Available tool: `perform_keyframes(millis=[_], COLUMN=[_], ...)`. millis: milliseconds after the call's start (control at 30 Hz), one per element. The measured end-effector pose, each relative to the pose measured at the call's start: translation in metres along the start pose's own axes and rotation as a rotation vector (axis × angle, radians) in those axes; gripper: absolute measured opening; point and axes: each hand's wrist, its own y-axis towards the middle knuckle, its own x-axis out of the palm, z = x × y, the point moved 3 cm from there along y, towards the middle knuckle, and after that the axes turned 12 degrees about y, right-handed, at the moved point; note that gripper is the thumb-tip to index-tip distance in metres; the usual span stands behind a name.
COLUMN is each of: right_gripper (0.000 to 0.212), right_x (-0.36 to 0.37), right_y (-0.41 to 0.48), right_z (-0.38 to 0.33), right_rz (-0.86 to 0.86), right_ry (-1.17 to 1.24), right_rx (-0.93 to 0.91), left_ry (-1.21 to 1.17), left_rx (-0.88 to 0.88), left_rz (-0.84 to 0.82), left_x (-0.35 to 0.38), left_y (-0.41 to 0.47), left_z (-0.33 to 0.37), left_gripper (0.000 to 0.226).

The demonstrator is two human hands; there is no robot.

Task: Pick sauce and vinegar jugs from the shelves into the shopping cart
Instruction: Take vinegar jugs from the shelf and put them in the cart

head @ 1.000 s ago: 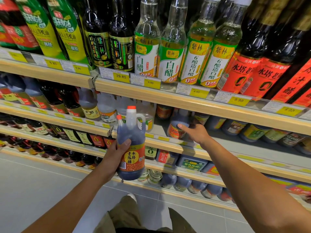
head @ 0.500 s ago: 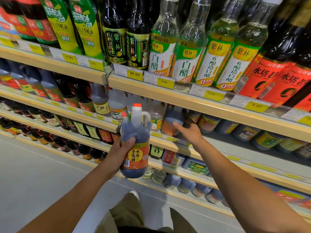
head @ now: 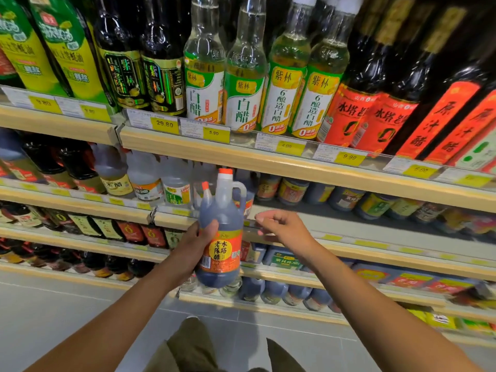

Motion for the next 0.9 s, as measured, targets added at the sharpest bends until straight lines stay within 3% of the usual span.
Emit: perform_keyframes(millis=[100, 233, 367, 533, 733, 900], right_gripper=[0.020, 0.027, 0.029, 0.031, 0.041, 0.049], right_x=[0.002, -0.005, -0.012, -0.015, -0.009, -0.002], right_y=[-0.014, -0.023, -0.028, -0.031, -0.042, -0.039], right_z=[-0.002, -0.003, -0.004, -0.002, -0.001, 0.003], right_rz=[-0.057, -0.059, -0.046, -0.067, -0.243, -0.300], right_ry=[0.046, 0.102, 0.140, 0.153, 0.193, 0.152], right_rx=[0.057, 0.084, 0.095, 0.115, 0.197, 0.208], left_ry=[0.005, 0.010, -0.005, -0.033, -0.086, -0.158], left_rx=[-0.011, -0.034, -0.061, -0.056, -0.052, -0.027], left_rz=[-0.039, -0.095, -0.138, -0.137, -0.138, -0.169], left_x=[0.018, 0.035, 0.044, 0.049, 0.052, 0.061], left_y=[0.005, 0.006, 0.006, 0.006, 0.007, 0.008], left_z=[0.004, 0.006, 0.009, 0.012, 0.010, 0.007], left_gripper=[0.107, 0.076, 0.082, 0.072, 0.049, 0.056])
